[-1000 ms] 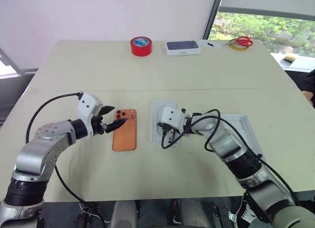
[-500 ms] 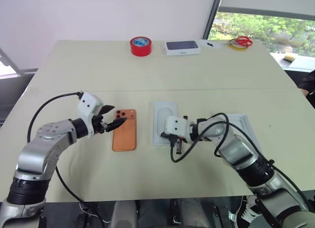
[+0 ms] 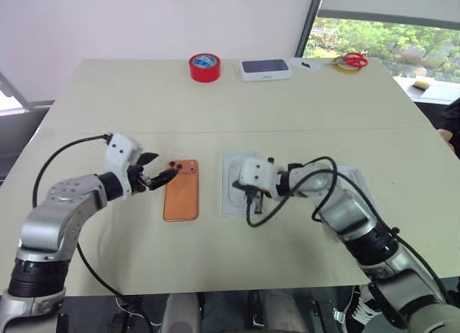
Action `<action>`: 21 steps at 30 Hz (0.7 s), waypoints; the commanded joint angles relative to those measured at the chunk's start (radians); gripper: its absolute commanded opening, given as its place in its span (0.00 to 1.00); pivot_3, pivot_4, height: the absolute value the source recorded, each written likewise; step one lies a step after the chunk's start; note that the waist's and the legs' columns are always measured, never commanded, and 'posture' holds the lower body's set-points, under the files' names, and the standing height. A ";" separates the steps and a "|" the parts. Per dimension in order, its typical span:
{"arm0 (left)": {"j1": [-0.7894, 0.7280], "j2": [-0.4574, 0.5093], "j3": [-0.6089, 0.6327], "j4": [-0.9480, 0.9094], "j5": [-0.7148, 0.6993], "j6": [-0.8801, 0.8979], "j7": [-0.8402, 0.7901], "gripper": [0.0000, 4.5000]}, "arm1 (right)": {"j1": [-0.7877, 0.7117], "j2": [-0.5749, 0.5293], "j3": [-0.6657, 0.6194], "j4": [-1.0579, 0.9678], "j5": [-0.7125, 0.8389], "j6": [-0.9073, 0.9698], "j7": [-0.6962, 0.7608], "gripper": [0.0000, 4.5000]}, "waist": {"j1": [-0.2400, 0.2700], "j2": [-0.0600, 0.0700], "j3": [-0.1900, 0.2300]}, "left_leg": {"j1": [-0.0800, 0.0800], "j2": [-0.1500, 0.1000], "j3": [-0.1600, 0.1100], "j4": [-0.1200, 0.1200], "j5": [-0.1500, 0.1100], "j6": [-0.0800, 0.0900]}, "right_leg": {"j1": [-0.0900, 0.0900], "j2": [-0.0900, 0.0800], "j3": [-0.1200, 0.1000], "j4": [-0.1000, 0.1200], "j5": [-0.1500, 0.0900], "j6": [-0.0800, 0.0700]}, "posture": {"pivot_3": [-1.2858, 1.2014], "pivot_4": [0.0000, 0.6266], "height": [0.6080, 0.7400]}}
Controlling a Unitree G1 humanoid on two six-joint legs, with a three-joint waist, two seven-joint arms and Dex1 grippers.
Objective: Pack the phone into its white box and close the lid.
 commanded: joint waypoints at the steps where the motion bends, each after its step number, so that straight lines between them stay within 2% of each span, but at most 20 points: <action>1: 0.009 -0.009 0.126 -0.023 -0.090 0.185 0.087 0.99 | -0.031 0.063 0.000 -0.022 -0.009 0.020 -0.055 0.00 | -0.008 0.000 0.000 | 0.000 0.000 0.000 0.000 0.000 0.000 | 0.000 0.000 0.000 0.000 0.000 0.000 | 0.52 0.24 0.93; 5: 0.007 -0.019 0.202 -0.030 -0.181 0.441 0.150 0.99 | -0.061 0.132 0.089 0.007 -0.066 0.064 -0.095 0.00 | -0.014 0.000 0.000 | 0.000 0.000 -0.001 0.000 0.000 0.000 | 0.000 0.000 0.000 0.000 0.000 0.000 | 0.52 0.24 0.93; 11: -0.041 -0.057 0.230 -0.025 -0.254 0.679 0.185 0.99 | -0.137 0.201 0.187 0.159 -0.143 0.098 -0.121 0.00 | -0.014 -0.001 0.000 | 0.000 0.000 -0.001 0.001 0.000 0.000 | 0.001 0.000 0.000 0.001 0.000 0.000 | 0.52 0.24 0.93; 16: -0.068 -0.127 0.233 -0.045 -0.264 0.777 0.210 0.99 | -0.181 0.234 0.210 0.243 -0.160 0.096 -0.103 0.00 | -0.013 -0.001 0.000 | 0.000 0.000 -0.001 0.001 0.001 -0.001 | 0.001 0.000 0.000 0.001 0.000 0.000 | 0.52 0.24 0.93; 21: -0.059 -0.173 0.205 -0.056 -0.281 0.789 0.238 0.99 | -0.198 0.231 0.259 0.267 -0.190 0.057 -0.066 0.00 | -0.013 0.000 -0.001 | 0.001 -0.001 -0.001 0.000 0.001 -0.002 | 0.002 -0.001 0.000 0.001 0.000 0.000 | 0.52 0.24 0.93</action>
